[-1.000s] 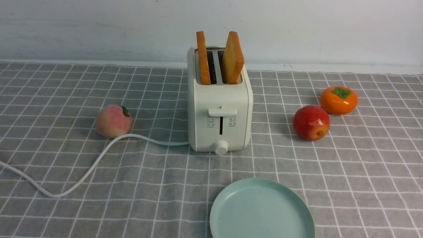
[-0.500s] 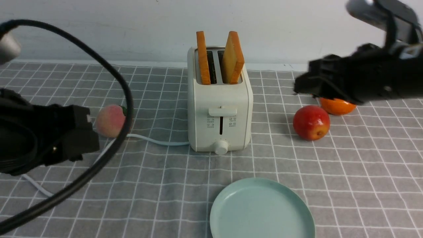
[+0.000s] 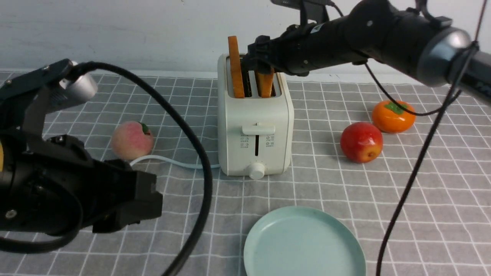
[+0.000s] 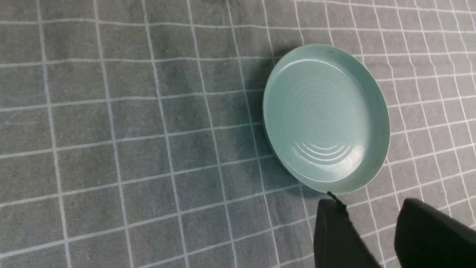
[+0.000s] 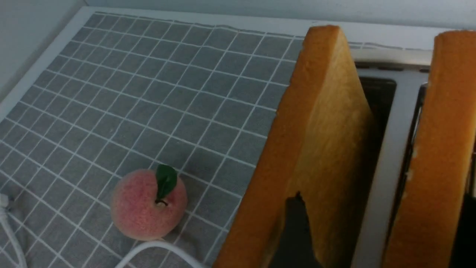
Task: Take toasted bread from bread machine on grey coffee table place on plate.
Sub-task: 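Grasp the toast slice in the toaster and pull it up out of the slot with the right gripper, then place the held slice of bread on top of the slice on the plate with the right gripper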
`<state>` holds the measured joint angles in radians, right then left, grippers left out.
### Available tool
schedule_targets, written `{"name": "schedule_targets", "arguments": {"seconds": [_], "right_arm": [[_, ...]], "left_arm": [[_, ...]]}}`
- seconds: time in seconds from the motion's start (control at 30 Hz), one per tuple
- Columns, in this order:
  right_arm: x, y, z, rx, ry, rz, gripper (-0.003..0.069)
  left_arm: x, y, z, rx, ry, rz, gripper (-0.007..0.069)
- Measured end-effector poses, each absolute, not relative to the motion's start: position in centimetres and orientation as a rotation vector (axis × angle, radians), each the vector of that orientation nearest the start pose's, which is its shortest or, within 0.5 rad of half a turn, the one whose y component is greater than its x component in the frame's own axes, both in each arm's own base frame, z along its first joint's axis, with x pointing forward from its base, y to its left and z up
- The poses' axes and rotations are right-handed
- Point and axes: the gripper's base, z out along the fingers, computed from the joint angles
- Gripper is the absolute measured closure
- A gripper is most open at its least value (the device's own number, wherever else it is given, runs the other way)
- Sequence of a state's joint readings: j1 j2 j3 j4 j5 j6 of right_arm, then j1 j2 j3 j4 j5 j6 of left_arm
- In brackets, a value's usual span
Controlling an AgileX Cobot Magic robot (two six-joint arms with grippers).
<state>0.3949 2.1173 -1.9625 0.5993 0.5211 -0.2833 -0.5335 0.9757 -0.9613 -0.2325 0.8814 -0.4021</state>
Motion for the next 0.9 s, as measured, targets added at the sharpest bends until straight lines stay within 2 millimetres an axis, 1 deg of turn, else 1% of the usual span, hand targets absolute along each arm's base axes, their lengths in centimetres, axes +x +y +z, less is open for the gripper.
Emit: {"name": "schedule_targets", "arguments": {"seconds": [0.07, 0.1, 0.17, 0.2, 0.23, 0.27, 0.3, 0.33, 0.37, 0.4, 0.47, 0.5, 0.53, 0.63, 0.67, 0.7, 0.73, 0.8, 0.83, 0.87, 0.9], "right_arm": [[46.2, 22.1, 30.4, -0.340, 2.111, 0.687, 0.0231], [46.2, 22.1, 30.5, -0.346, 2.111, 0.688, 0.0268], [46.2, 22.1, 30.6, -0.356, 2.111, 0.681, 0.0358], [46.2, 22.0, 30.7, -0.361, 2.110, 0.674, 0.0421], [46.2, 22.0, 30.8, -0.362, 2.108, 0.673, 0.0442], [46.1, 21.9, 31.2, -0.369, 2.103, 0.662, 0.0518], [46.1, 21.9, 31.2, -0.371, 2.102, 0.659, 0.0518], [45.8, 21.8, 31.9, -0.361, 2.097, 0.662, 0.0556], [45.8, 21.7, 31.9, -0.362, 2.097, 0.661, 0.0555], [45.5, 21.6, 32.5, -0.358, 2.092, 0.664, 0.0550], [44.3, 21.2, 35.2, -0.366, 2.046, 0.667, 0.0548], [44.1, 21.0, 35.8, -0.368, 2.035, 0.667, 0.0548], [43.1, 20.7, 37.7, -0.374, 2.005, 0.676, 0.0548], [39.1, 19.2, 43.7, -0.415, 1.913, 0.688, 0.0548], [38.7, 19.2, 44.0, -0.427, 1.915, 0.685, 0.0548], [36.0, 18.1, 46.8, -0.477, 1.891, 0.658, 0.0548], [33.9, 17.2, 48.7, -0.515, 1.878, 0.628, 0.0548], [30.6, 15.7, 50.5, -0.591, 1.924, 0.557, 0.0548], [29.2, 15.0, 51.0, -0.611, 1.957, 0.530, 0.0548], [27.4, 14.1, 51.4, -0.627, 2.024, 0.495, 0.0548], [26.4, 13.5, 51.5, -0.626, 2.070, 0.477, 0.0548]], "left_arm": [[15.0, -10.8, 35.4, 0.071, 2.486, -0.709, 0.0386], [14.9, -10.8, 35.3, 0.072, 2.495, -0.707, 0.0386], [14.9, -10.8, 35.3, 0.074, 2.505, -0.704, 0.0386], [14.8, -10.7, 35.3, 0.075, 2.510, -0.703, 0.0386], [14.8, -10.7, 35.3, 0.075, 2.511, -0.703, 0.0386], [14.8, -10.7, 35.2, 0.075, 2.513, -0.702, 0.0386], [14.8, -10.7, 35.2, 0.075, 2.513, -0.702, 0.0386], [14.8, -10.7, 35.2, 0.076, 2.514, -0.701, 0.0386], [14.8, -10.7, 35.2, 0.076, 2.514, -0.701, 0.0386], [14.8, -10.7, 35.2, 0.076, 2.514, -0.701, 0.0386], [14.8, -10.7, 35.3, 0.076, 2.512, -0.702, 0.0386], [14.8, -10.7, 35.3, 0.076, 2.513, -0.702, 0.0386], [14.8, -10.7, 35.3, 0.075, 2.507, -0.704, 0.0386], [14.9, -10.8, 35.5, 0.071, 2.483, -0.713, 0.0386], [14.9, -10.8, 35.5, 0.071, 2.483, -0.713, 0.0386], [15.0, -10.8, 35.5, 0.069, 2.474, -0.716, 0.0386], [15.0, -10.8, 35.5, 0.068, 2.472, -0.717, 0.0386], [15.0, -10.8, 35.6, 0.068, 2.468, -0.718, 0.0386], [15.0, -10.8, 35.6, 0.068, 2.468, -0.718, 0.0386], [15.0, -10.8, 35.6, 0.068, 2.468, -0.718, 0.0386], [15.0, -10.8, 35.6, 0.068, 2.468, -0.718, 0.0386]]}}
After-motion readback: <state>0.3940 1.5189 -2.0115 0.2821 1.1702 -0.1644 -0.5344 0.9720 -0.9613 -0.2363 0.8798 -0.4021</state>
